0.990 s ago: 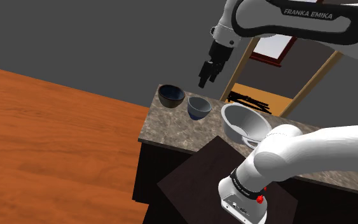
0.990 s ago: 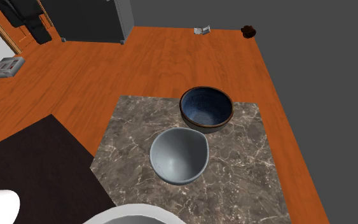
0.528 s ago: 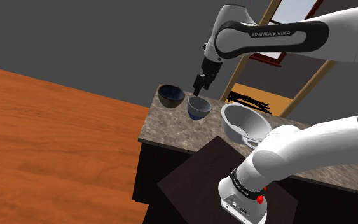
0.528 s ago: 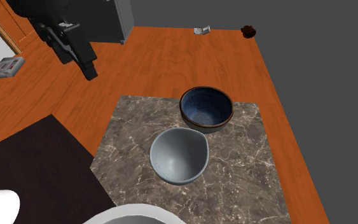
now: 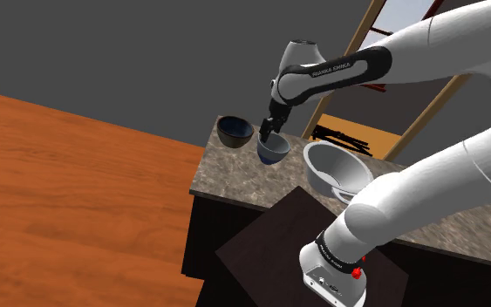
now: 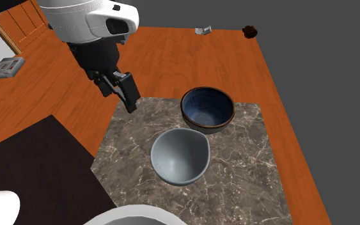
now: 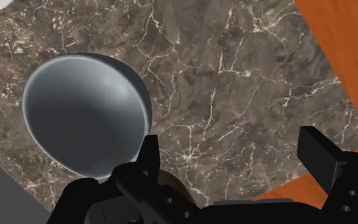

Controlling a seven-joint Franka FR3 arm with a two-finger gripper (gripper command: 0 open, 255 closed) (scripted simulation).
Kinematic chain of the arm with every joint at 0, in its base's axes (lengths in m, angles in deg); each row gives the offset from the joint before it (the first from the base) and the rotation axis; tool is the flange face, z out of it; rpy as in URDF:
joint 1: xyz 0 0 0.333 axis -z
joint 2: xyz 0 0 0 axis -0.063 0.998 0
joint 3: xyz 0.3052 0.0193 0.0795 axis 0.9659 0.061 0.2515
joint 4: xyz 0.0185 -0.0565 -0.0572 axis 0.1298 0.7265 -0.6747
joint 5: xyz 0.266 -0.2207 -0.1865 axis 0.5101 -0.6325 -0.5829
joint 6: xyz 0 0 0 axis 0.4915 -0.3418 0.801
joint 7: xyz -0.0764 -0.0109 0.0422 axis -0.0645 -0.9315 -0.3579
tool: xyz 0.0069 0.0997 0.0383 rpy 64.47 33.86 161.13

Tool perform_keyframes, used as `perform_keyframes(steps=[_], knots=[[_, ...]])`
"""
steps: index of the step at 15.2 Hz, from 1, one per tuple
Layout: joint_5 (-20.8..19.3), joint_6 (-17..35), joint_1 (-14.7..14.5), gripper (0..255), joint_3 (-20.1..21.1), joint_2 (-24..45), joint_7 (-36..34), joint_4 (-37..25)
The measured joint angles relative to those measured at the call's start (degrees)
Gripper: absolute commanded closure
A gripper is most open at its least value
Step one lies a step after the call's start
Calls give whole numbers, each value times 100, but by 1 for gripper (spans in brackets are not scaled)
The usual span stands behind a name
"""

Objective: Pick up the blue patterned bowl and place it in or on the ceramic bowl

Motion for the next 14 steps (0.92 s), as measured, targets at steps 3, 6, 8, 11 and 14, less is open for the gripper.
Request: perform_keyframes(steps=[3, 6, 8, 11, 14], knots=[[-177, 567, 132, 0, -125, 592, 70, -45], [-335, 1050, 243, 0, -226, 1195, 100, -191], [-423, 1388, 301, 0, -282, 1680, 96, -354], [-530, 1766, 375, 0, -356, 2169, 96, -484], [-550, 2009, 421, 0, -396, 2435, 131, -520]])
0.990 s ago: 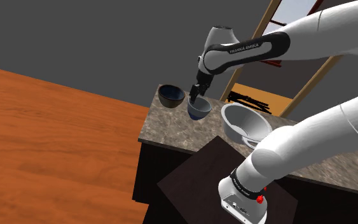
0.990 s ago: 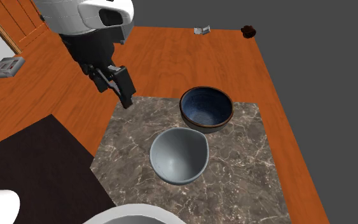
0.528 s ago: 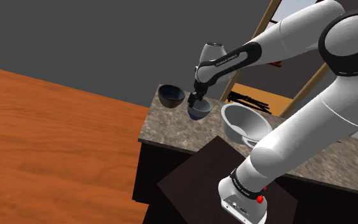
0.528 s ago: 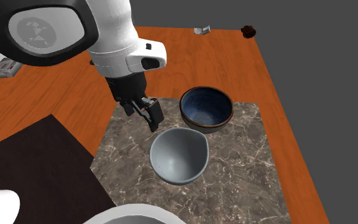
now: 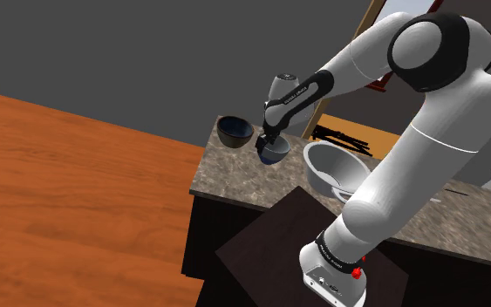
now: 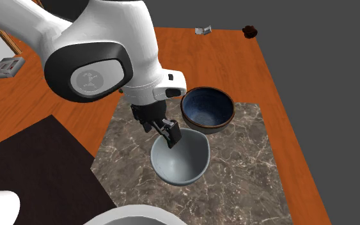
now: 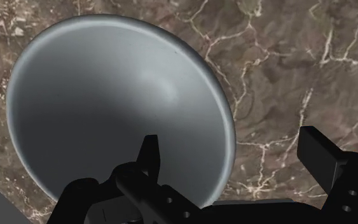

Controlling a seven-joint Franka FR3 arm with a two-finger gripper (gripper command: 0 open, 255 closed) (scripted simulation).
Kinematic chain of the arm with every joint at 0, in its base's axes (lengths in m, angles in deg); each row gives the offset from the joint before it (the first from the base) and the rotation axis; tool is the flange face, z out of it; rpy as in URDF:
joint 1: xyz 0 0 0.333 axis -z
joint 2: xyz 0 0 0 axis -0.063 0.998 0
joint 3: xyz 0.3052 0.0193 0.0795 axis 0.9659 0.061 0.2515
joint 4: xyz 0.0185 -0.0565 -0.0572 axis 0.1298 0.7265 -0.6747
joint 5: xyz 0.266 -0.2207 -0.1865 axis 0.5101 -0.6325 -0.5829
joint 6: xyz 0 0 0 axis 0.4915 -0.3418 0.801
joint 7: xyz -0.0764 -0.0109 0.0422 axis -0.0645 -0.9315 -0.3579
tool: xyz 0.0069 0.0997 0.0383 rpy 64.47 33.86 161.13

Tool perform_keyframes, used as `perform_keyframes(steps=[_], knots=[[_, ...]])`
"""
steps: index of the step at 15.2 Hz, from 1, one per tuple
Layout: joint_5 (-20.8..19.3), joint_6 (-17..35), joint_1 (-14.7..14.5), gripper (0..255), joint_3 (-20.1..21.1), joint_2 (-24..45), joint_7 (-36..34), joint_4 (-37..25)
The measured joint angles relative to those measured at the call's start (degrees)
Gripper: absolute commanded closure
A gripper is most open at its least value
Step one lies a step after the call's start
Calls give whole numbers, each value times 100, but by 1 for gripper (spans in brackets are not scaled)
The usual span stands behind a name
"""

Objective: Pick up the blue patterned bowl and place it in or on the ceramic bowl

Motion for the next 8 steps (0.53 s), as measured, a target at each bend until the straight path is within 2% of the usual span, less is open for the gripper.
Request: perform_keyframes(steps=[4, 8], knots=[[-16, 306, 17, 0, -12, 319, -28, -15], [-21, 379, 29, 0, -20, 382, -23, -9]])
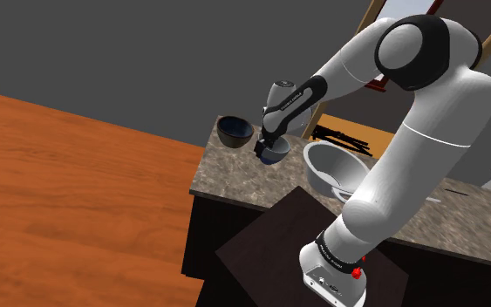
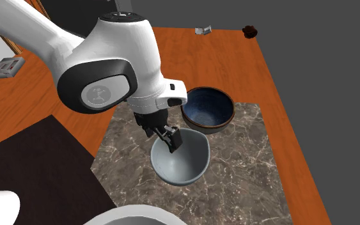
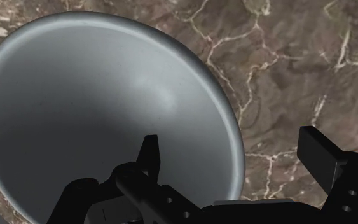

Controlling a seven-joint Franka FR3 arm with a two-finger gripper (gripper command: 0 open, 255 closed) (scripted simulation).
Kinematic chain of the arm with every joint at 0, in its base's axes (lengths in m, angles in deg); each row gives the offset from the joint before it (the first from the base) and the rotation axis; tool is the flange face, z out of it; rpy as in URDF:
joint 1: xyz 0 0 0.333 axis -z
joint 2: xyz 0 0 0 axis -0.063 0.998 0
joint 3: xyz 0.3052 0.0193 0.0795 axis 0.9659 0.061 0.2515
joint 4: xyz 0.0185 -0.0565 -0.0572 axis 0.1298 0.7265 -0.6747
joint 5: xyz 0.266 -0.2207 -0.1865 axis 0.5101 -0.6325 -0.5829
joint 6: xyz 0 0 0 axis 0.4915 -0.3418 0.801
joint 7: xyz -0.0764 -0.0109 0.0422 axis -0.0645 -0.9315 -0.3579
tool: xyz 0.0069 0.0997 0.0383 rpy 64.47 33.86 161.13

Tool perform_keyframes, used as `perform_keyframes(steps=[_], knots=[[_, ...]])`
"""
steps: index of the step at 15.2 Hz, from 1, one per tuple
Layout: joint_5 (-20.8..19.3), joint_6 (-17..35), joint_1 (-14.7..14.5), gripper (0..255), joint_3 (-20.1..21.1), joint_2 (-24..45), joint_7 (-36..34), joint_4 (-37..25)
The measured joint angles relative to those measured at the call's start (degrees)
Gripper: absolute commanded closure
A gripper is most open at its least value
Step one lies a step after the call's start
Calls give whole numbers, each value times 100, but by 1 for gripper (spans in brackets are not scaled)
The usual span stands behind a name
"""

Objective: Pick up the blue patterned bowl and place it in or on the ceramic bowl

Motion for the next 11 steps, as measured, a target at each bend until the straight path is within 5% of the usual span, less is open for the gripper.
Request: perform_keyframes(steps=[2, 3, 11], knots=[[0, 5, 1, 0, 0, 4, 0, 0], [0, 6, 1, 255, -1, 5, 0, 0], [0, 5, 1, 255, -1, 1, -1, 1]])
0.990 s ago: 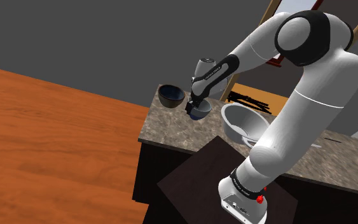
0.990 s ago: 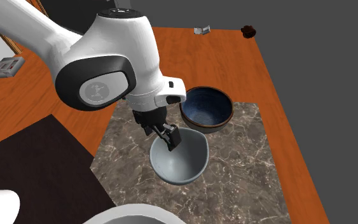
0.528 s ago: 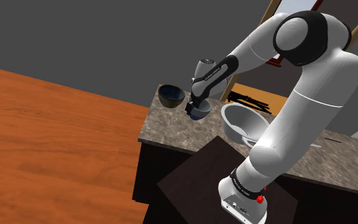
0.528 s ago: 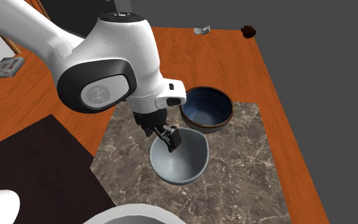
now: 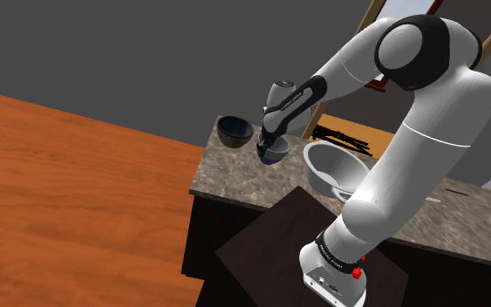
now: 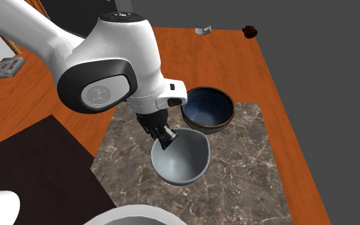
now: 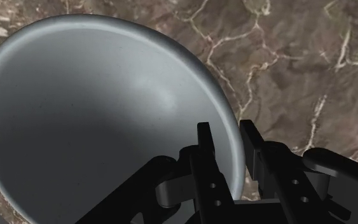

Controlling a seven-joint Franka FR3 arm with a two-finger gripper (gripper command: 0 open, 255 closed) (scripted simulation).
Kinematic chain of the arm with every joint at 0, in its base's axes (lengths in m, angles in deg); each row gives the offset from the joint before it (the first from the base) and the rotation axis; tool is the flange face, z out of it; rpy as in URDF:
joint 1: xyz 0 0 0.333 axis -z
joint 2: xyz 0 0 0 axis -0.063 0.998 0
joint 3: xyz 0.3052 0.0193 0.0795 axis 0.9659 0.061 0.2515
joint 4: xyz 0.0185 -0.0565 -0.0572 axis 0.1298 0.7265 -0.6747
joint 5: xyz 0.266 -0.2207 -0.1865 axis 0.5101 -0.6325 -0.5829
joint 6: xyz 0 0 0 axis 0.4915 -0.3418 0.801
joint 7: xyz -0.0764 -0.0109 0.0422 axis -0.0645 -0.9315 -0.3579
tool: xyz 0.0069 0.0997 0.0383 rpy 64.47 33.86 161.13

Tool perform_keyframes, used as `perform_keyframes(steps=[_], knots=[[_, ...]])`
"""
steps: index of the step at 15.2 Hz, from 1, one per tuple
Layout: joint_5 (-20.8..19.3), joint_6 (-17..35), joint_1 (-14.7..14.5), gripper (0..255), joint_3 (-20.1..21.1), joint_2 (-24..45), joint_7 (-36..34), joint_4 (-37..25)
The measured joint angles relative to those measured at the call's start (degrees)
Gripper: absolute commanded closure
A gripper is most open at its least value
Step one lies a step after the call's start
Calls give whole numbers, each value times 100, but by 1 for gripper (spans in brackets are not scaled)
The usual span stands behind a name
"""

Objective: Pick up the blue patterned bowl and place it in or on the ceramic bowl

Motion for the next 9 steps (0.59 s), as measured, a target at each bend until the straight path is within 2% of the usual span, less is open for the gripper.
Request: perform_keyframes(steps=[3, 9], knots=[[3, -41, 0, 255, 0, -40, 9, 2], [36, -475, -10, 255, 10, -456, 80, -16]])
